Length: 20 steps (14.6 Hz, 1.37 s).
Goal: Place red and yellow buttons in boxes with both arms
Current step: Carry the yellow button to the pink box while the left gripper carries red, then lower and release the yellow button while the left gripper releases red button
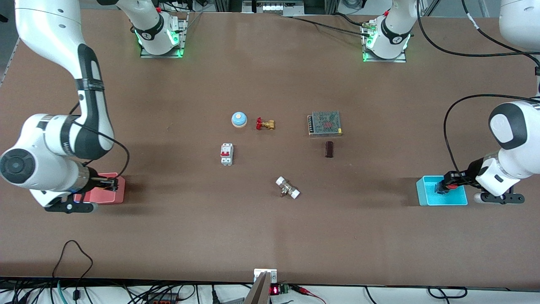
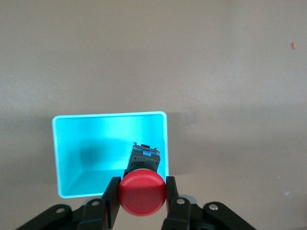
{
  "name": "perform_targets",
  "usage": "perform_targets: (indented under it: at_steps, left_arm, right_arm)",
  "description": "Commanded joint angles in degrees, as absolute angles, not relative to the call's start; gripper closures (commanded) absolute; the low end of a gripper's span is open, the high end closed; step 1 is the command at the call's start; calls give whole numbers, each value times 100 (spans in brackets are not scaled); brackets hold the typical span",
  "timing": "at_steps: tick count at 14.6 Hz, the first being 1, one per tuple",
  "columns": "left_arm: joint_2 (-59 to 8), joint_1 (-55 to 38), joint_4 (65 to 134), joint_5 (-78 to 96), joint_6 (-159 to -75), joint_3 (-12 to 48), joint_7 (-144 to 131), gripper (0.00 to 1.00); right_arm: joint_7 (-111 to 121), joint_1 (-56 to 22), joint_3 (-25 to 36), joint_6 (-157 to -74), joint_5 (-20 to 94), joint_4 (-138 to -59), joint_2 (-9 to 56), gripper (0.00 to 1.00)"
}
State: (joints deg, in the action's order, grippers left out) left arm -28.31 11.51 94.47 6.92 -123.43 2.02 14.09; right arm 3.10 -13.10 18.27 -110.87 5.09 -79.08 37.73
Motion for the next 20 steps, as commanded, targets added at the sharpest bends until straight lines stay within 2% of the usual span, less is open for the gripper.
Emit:
perform_targets:
  at_steps: [1, 8, 11, 13, 16, 18, 20]
  left_arm:
    - [-2979, 1248, 9387, 503, -12357, 255, 1731, 74]
    - [-3489, 1239, 9369, 316, -12876, 255, 1723, 73]
    - [-3595, 1239, 9378, 299, -13051, 255, 1670, 64]
    - [-3595, 1230, 9378, 299, -13061, 255, 1644, 52]
    - [-3569, 1160, 9343, 299, -13060, 246, 1521, 25]
    - [-3551, 1143, 9247, 290, -13052, 255, 1503, 16]
    - [-3499, 1099, 9141, 290, -12990, 290, 1241, 13]
  right_arm:
    - [728, -1064, 1775, -11030, 492, -7849, 3805, 77]
    - [1370, -818, 1767, -11407, 501, -7857, 4165, 76]
    - [1415, -782, 1767, -11628, 536, -7866, 4332, 76]
    - [1406, -773, 1767, -11654, 562, -7866, 4412, 76]
    - [1415, -765, 1767, -11803, 589, -7901, 4474, 76]
    - [1415, -765, 1758, -11856, 589, -7901, 4544, 75]
    - [1415, -765, 1758, -11979, 589, -7901, 4614, 75]
